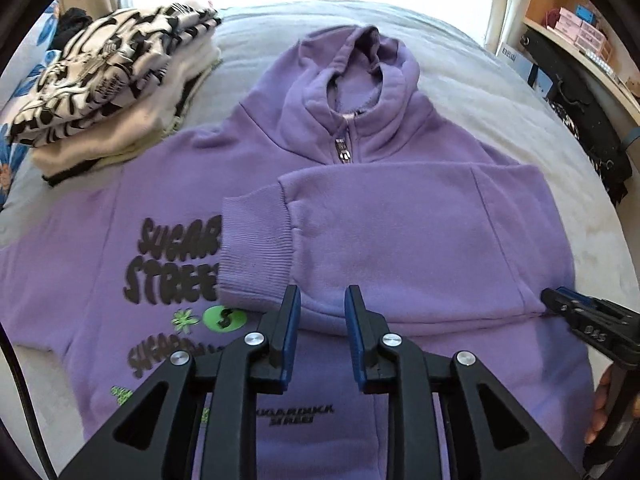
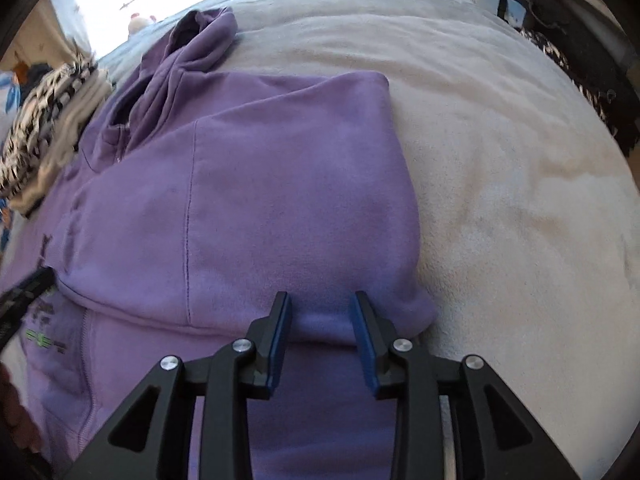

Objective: Fold large clothes
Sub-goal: 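Withdraw the left tool and move it to the other sleeve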

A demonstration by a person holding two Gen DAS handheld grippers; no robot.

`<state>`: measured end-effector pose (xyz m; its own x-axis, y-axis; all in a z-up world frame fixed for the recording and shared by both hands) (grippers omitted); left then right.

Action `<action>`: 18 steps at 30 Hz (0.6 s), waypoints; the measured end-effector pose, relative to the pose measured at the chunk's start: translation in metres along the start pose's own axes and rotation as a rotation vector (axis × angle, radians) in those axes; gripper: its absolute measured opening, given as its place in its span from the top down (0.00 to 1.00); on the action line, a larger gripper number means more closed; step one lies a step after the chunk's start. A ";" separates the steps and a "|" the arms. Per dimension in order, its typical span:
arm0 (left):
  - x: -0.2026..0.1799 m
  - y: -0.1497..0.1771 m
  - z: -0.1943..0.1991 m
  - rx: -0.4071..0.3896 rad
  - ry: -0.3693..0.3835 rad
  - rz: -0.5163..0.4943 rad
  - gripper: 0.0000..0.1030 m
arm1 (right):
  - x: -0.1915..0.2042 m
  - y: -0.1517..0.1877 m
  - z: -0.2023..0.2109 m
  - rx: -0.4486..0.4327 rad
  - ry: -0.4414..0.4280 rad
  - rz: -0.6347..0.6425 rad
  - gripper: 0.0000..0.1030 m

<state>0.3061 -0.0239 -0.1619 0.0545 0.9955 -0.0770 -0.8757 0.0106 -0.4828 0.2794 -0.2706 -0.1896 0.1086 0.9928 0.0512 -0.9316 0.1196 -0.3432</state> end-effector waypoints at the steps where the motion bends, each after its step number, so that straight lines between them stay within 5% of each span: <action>1: 0.002 0.000 0.007 -0.008 -0.001 0.006 0.80 | 0.000 0.001 0.002 0.003 0.010 0.005 0.69; 4: 0.007 -0.001 0.027 -0.034 -0.007 0.018 0.80 | 0.004 -0.001 0.015 -0.007 0.005 -0.003 0.68; 11: 0.022 0.010 0.079 -0.072 -0.048 0.051 0.70 | 0.023 0.007 0.076 -0.135 -0.136 -0.048 0.40; 18: 0.036 0.042 0.125 -0.111 -0.073 0.060 0.62 | 0.046 0.027 0.128 -0.203 -0.189 -0.059 0.38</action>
<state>0.2110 0.0237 -0.0759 -0.0348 0.9983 -0.0468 -0.8175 -0.0554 -0.5733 0.2146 -0.2230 -0.0768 0.0763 0.9666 0.2446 -0.8350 0.1960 -0.5141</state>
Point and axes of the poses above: each gripper's, at about its wrist camera, not at the fingertips, and z roughly against the way its jaws point, x to its left, y to its underside, the point moved 7 cm from there along -z, roughly the way its jaws point
